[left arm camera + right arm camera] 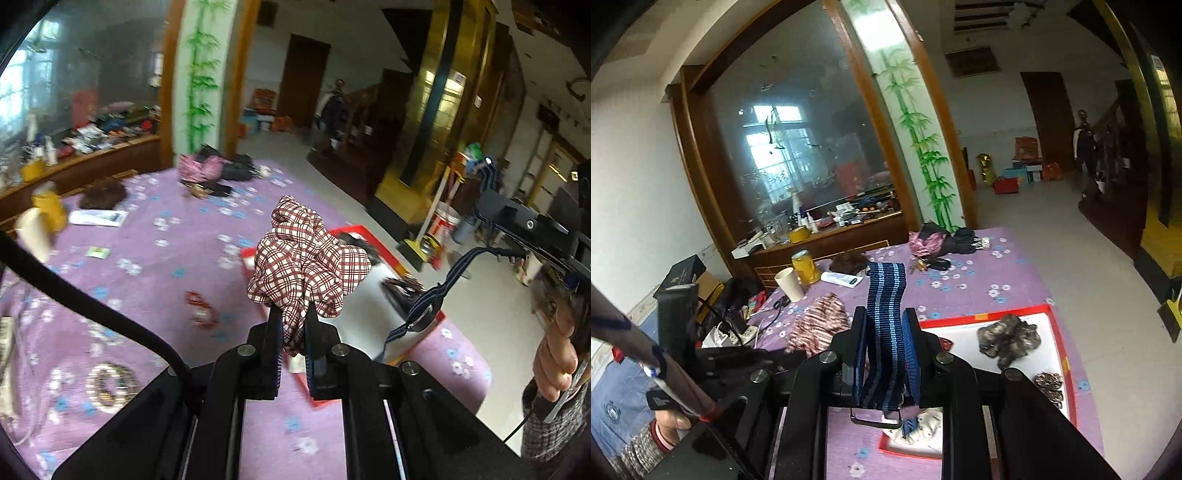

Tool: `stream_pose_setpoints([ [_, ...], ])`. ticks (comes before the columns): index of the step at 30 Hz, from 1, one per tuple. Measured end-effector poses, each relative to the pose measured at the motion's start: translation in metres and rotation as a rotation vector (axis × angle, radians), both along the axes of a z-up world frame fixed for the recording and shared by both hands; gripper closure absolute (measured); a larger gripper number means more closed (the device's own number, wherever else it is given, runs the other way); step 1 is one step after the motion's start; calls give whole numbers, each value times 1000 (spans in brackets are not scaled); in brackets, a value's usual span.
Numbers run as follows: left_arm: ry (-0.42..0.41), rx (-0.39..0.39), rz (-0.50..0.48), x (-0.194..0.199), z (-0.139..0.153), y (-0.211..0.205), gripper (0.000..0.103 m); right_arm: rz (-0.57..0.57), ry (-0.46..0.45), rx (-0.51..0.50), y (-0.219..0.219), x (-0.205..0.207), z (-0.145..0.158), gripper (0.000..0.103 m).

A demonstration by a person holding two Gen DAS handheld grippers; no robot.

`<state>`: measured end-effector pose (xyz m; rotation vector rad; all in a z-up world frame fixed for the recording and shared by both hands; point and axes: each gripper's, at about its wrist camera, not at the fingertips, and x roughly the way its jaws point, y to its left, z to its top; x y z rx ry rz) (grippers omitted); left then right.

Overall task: Organize jewelry
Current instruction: 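Carry plaid scrunchie and blue strap into the box, opening both tools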

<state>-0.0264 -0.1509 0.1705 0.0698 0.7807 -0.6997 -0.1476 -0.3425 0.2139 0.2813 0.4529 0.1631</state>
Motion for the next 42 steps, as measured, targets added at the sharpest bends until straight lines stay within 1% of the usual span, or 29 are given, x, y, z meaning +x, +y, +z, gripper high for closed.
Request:
stream_pose_setpoints([
  [4, 46, 14, -48, 1, -19, -33, 94, -35, 34, 7, -17, 5, -15, 83],
  [7, 78, 34, -67, 6, -37, -59, 94, -54, 78, 34, -31, 11, -33, 83],
  [11, 113, 85, -64, 17, -64, -88, 94, -79, 151, 55, -46, 23, -66, 83],
  [12, 121, 96, -59, 20, -70, -94, 94, -90, 170, 60, -50, 27, -76, 83],
  [17, 157, 143, -30, 39, -98, -117, 94, -144, 216, 53, -68, 45, -99, 83],
  [19, 171, 158, -24, 45, -107, -123, 94, -149, 243, 69, -74, 55, -108, 83],
  [24, 188, 185, -17, 55, -123, -133, 94, -157, 300, 68, -82, 67, -130, 83],
  [27, 188, 199, -4, 59, -129, -135, 93, -167, 334, 72, -87, 75, -142, 83],
  [31, 190, 201, 9, 59, -132, -135, 90, -192, 367, 73, -92, 84, -152, 82],
  [35, 155, 199, 4, 50, -125, -134, 75, -218, 375, 92, -98, 87, -155, 81],
  [37, 138, 196, 3, 45, -120, -132, 70, -229, 374, 108, -101, 87, -155, 73],
  [38, 132, 190, 1, 41, -117, -130, 68, -237, 367, 112, -102, 86, -154, 70],
  [40, 121, 176, -2, 35, -109, -124, 64, -248, 351, 111, -103, 83, -149, 62],
  [42, 102, 165, 7, 26, -100, -115, 61, -249, 339, 107, -101, 83, -144, 61],
])
